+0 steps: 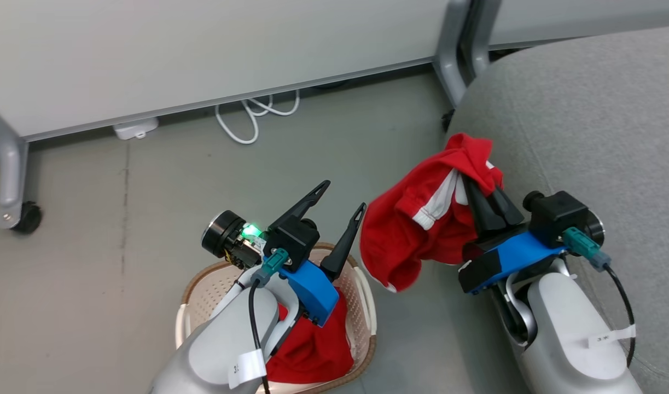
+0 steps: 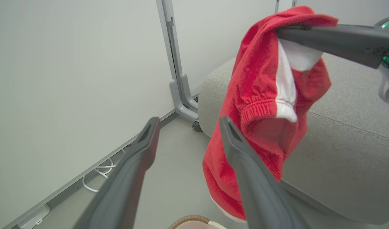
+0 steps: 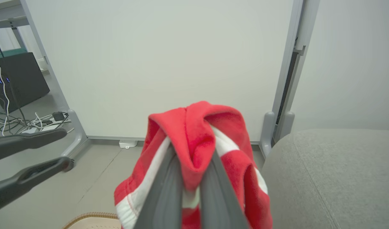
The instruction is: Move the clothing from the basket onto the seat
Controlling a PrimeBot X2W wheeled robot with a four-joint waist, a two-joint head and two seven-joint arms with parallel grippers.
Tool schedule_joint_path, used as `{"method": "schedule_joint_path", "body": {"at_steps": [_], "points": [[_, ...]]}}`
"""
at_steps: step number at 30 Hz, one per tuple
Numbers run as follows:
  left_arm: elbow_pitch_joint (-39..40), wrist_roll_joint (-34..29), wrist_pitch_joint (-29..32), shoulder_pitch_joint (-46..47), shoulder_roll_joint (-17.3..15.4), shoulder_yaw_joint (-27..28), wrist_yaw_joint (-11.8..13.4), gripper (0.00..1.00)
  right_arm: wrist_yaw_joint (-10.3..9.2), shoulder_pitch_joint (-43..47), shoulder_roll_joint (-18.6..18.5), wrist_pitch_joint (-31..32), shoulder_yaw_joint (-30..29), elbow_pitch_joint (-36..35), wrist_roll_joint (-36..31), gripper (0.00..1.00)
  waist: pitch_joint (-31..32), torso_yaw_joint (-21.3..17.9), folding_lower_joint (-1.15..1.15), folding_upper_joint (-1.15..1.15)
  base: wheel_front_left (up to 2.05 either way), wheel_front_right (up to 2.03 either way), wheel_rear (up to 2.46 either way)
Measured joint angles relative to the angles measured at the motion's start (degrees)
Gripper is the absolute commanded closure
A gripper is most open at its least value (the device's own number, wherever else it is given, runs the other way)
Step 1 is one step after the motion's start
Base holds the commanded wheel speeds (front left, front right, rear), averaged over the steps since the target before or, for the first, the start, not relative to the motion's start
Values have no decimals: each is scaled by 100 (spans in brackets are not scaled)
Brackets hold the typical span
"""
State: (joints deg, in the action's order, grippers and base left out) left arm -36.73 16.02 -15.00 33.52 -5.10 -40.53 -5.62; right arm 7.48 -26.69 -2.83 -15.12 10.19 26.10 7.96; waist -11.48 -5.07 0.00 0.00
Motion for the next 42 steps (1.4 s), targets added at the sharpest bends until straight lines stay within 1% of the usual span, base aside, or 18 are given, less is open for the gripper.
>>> {"method": "schedule_joint_path", "body": {"at_steps": [13,23,33,42], "points": [[45,-78,0,-24,1,-257,-84,0,0,180,-1,0,-657,-419,-165,100,-155,-810,0,0,0,0,0],[-1,-91,0,57,18,-524,-137,0,0,369,-1,0,-1145,-620,-177,100,-338,-1277,0,0,0,0,0],[-31,-38,0,65,68,-727,-148,0,0,594,-2,0,-1435,-724,-236,100,-399,-1488,0,0,0,0,0],[-36,-31,0,129,82,-804,-149,0,0,605,-2,0,-1477,-793,-254,100,-463,-1514,0,0,0,0,0]]}}
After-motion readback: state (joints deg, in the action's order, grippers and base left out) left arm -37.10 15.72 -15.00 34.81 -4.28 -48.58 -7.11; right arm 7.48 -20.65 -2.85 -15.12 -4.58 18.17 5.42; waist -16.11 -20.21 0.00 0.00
